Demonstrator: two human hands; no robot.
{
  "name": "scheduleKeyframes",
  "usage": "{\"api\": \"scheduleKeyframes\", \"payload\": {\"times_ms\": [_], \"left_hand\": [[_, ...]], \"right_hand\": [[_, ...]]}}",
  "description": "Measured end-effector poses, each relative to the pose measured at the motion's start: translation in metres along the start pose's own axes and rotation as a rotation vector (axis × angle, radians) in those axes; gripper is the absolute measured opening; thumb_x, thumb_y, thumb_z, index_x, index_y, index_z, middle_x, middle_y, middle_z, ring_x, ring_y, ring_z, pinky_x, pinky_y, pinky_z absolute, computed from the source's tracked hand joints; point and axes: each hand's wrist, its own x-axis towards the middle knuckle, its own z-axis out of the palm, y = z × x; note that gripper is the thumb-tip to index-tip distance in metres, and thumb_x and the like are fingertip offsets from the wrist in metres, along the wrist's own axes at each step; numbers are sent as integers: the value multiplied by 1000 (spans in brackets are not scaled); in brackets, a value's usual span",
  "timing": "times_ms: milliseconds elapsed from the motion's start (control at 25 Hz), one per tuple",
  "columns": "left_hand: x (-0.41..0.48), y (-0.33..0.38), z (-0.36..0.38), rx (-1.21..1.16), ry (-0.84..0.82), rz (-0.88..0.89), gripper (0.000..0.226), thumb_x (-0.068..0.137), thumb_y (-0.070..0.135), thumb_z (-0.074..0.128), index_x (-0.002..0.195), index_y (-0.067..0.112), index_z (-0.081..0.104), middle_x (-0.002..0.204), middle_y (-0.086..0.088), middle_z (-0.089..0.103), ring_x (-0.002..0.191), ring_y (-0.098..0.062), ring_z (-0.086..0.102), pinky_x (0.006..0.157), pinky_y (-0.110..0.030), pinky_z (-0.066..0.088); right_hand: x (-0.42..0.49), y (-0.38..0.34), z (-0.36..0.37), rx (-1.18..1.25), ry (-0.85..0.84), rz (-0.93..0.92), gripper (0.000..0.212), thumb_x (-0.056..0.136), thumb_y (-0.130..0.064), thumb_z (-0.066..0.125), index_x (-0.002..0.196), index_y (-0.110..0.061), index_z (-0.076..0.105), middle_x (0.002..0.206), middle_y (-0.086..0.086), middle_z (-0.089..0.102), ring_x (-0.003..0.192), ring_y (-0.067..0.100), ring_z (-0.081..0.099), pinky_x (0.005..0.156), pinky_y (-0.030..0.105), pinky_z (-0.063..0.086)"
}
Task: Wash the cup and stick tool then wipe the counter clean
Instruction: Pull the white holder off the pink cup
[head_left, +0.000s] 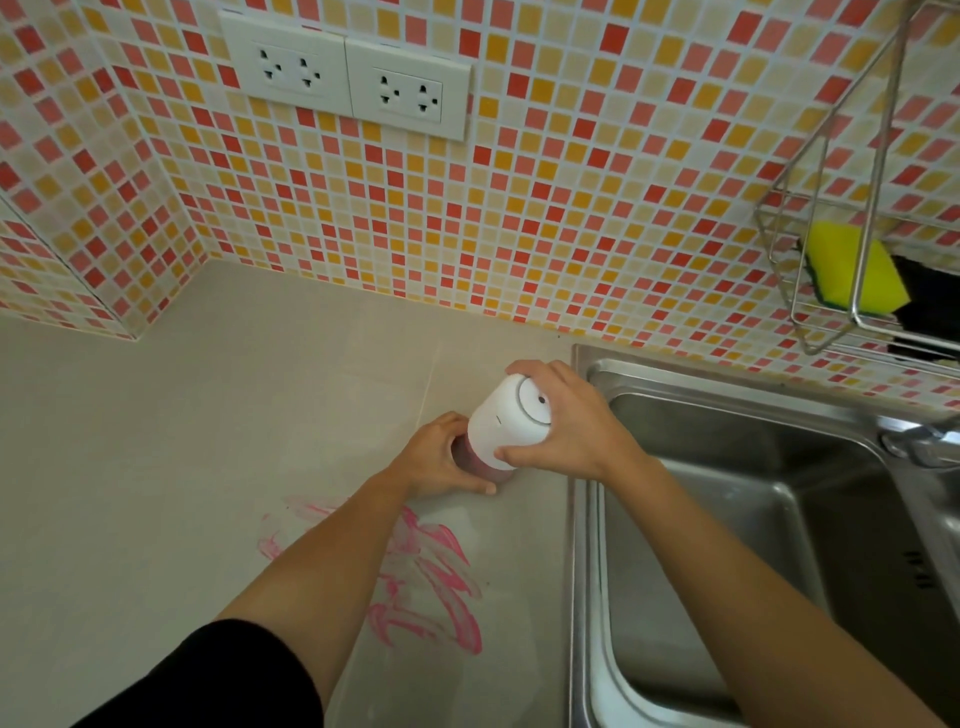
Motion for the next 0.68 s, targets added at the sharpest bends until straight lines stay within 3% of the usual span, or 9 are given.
{"api": "scheduleKeyframes", "payload": {"times_ms": [200, 360, 440, 520, 600, 680], "left_hand": [[2, -1, -1, 4, -18, -44, 84, 49, 39, 91, 123, 23, 55, 112, 2, 55, 103, -16, 55, 88, -27, 47], [1, 6, 0, -118, -56, -56, 106, 45, 38, 92, 136, 25, 39, 133, 6, 48, 122, -11, 47, 103, -31, 40], [0, 8, 0, -193, -65, -50, 104, 44, 36, 91, 135, 31, 40, 134, 10, 49, 122, -7, 48, 105, -33, 41], [-3, 8, -1, -204, -46, -57, 91, 49, 28, 91, 128, 30, 47, 126, 9, 56, 116, -7, 53, 102, -35, 45], [-6, 7, -5, -205, -14, -66, 85, 53, 18, 89, 127, 28, 50, 123, 9, 58, 113, -7, 55, 99, -32, 46], [-10, 4, -12, -219, 9, -81, 82, 54, 13, 88, 125, 28, 51, 120, 10, 60, 110, -4, 56, 95, -26, 46]], "right_hand": [[-20, 17, -16, 568, 326, 171, 71, 64, -27, 85, 119, -34, 40, 115, -9, 51, 101, 10, 54, 76, 25, 52], [-40, 59, 17, 1371, 383, 435, 74, 67, -19, 74, 131, -21, 38, 128, 6, 52, 111, 24, 57, 72, 32, 58], [-50, 73, 37, 1684, 393, 524, 74, 65, -19, 68, 133, -16, 40, 134, 12, 50, 112, 24, 56, 74, 30, 57], [-56, 76, 57, 1716, 392, 569, 82, 59, -27, 76, 133, -16, 43, 139, 12, 49, 111, 20, 56, 81, 29, 51], [-57, 72, 73, 1604, 445, 578, 105, 39, -41, 90, 130, -15, 43, 132, 11, 54, 108, 18, 58, 87, 30, 47], [-52, 68, 84, 1471, 494, 541, 103, 31, -40, 92, 119, -18, 42, 119, 5, 58, 104, 18, 58, 88, 32, 48]]}}
